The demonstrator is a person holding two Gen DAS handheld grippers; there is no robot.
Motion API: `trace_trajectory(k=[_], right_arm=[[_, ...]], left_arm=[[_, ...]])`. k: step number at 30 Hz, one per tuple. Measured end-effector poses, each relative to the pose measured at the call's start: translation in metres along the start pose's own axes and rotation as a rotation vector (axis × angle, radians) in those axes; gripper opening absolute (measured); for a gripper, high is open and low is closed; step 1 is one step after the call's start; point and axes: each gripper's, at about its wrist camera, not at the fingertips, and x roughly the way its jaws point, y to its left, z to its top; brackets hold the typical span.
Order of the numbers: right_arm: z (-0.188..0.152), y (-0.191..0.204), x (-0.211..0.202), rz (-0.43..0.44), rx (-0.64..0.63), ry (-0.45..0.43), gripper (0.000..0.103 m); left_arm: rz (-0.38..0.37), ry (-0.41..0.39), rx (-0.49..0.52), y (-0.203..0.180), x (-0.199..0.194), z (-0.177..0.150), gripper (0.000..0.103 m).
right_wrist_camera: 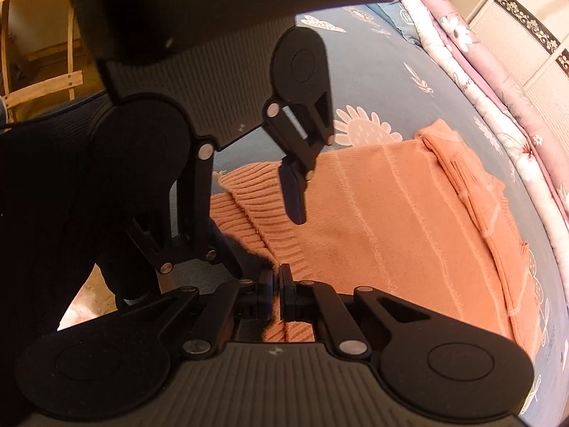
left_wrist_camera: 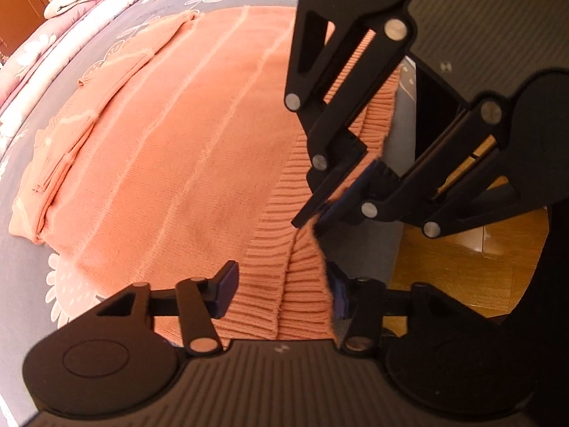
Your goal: Fold clothes
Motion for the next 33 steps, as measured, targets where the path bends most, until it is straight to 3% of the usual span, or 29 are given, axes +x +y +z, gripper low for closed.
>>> trace_trajectory(k=[6, 23, 26, 30, 33], right_arm=[[0.000, -0.001, 0.001, 0.003, 0.025, 0.001, 0.005], [-0.009, 0.000, -0.004, 0.000, 0.070, -0.008, 0.008], [-0.014, 0.005, -0.003, -0.018, 0.055, -0.002, 0.016], [-0.018, 0.013, 0.000, -0.083, 0.021, -0.010, 0.042], [-0.018, 0.017, 0.008, -0.118, 0.002, -0.011, 0.042]], left_arm=[[0.003, -0.007, -0.027, 0.002, 0.000, -0.003, 0.012], [0.008, -0.024, -0.051, 0.007, -0.001, -0.010, 0.010], [0.009, -0.033, -0.063, 0.010, -0.003, -0.011, 0.010], [0.007, -0.046, -0.084, 0.015, -0.006, -0.015, 0.010], [0.003, -0.044, -0.082, 0.015, -0.006, -0.017, 0.010]])
